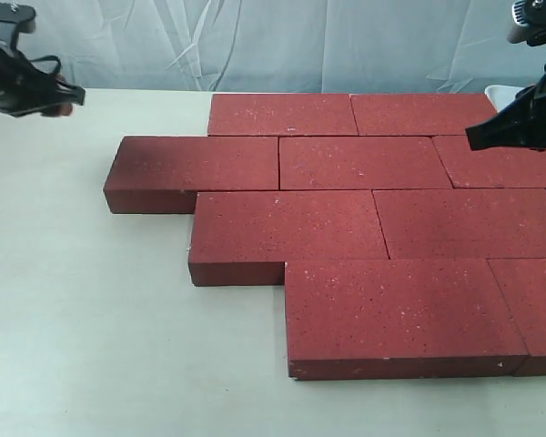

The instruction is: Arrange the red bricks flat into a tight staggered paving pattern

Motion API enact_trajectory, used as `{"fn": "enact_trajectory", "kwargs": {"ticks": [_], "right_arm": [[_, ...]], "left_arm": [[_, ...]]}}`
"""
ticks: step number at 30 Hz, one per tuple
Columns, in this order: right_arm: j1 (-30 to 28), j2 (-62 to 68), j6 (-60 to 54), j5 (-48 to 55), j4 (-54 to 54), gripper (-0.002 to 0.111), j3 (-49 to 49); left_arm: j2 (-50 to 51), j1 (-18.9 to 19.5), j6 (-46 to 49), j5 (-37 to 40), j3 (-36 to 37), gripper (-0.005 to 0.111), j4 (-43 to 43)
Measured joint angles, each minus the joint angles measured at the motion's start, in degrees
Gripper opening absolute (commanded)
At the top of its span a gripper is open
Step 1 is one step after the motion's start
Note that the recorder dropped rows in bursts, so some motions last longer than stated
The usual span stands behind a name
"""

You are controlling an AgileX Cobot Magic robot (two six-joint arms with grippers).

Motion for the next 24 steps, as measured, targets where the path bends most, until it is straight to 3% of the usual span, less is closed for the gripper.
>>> {"fn": "enact_trajectory", "kwargs": {"ticks": [1,5,9,19,24], "right_arm": [[0.00,0.00,0.00,0.00,0.00,-0.001,0.00],[0.00,0.00,0.00,0.00,0.00,-0.001,0.00],[0.00,0.00,0.00,0.00,0.00,-0.001,0.00],[0.00,0.00,0.00,0.00,0.00,-0.001,0.00],[0.00,0.00,0.00,0.00,0.00,-0.001,0.00]], "left_arm": [[-1.58,0.49,0.00,1.71,0.01,0.000,1.44],[-8.38,0.64,0.00,9.07,1.13,0.002,8.94],[-13.93,0.64,0.00,9.90,4.37,0.001,10.76],[-33.99,0.64,-0.33,-3.09,18.73,0.001,9.40],[-43.27,0.64,-0.33,-5.13,24.03,0.001,9.40]]}}
